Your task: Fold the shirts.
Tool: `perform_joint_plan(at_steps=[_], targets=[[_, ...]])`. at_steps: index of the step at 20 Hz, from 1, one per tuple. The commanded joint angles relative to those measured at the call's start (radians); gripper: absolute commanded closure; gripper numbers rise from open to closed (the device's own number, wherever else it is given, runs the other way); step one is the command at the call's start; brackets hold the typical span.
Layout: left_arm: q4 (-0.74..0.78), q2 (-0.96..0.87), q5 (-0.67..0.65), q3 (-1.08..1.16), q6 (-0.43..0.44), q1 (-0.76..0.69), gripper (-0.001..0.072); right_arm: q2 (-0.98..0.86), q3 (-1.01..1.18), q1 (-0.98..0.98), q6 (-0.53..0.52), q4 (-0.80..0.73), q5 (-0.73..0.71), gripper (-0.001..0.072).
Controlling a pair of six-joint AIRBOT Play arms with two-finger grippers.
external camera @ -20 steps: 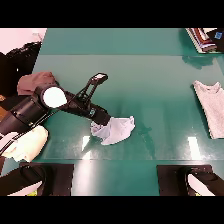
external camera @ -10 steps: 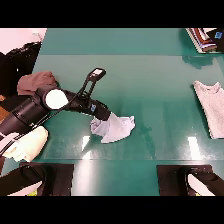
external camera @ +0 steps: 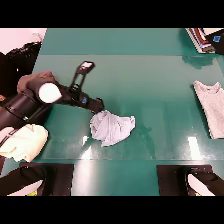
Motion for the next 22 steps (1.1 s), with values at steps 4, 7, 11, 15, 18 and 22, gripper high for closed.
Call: perform_joint_plan(at_steps=[4,7,11,15,18,22], targets=[[-0.042,-0.103,-0.113,-0.019,0.045,0.263,0.0095,0.000,0.001,0.001,-0.005,0.002,0.016,0.0699],[-0.233,-0.240,-0.124,-0.034,0.182,0.275,0.0095,0.000,0.001,0.001,-0.004,0.004,0.028,0.0699],[-0.429,-0.389,-0.163,-0.037,0.282,0.269,0.0096,0.000,0.001,0.001,-0.004,0.011,0.035,0.0699],[-0.387,-0.426,-0.145,-0.037,0.293,0.210,0.0096,0.000,0.001,0.001,-0.004,0.011,0.035,0.0699],[-0.395,-0.425,-0.105,-0.035,0.293,0.196,0.0342,0.000,0.001,0.001,-0.004,0.011,0.036,0.0699],[-0.362,-0.395,-0.148,0.048,0.292,0.248,0.0680,-0.010,-0.001,0.001,-0.003,0.010,0.130,0.0699]])
